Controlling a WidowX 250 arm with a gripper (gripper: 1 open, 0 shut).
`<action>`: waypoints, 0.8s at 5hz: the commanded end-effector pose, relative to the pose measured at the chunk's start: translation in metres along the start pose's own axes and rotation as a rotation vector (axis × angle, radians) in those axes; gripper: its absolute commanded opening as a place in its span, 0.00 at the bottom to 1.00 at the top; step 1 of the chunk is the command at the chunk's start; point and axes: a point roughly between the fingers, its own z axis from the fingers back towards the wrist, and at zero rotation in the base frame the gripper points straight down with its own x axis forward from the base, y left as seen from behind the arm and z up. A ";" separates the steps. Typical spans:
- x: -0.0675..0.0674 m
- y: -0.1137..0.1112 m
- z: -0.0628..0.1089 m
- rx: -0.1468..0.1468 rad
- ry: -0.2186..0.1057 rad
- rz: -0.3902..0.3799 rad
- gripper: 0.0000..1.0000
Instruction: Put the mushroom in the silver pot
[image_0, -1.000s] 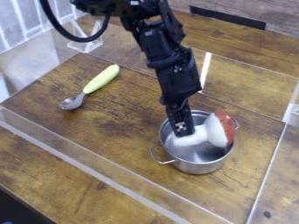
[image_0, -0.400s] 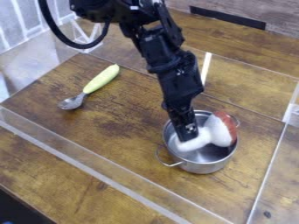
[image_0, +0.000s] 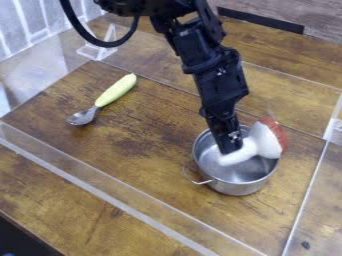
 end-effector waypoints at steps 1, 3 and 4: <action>0.005 -0.002 0.012 0.023 -0.013 0.019 1.00; 0.021 -0.009 0.022 0.012 0.053 -0.013 1.00; 0.027 -0.010 0.047 0.041 0.096 0.058 1.00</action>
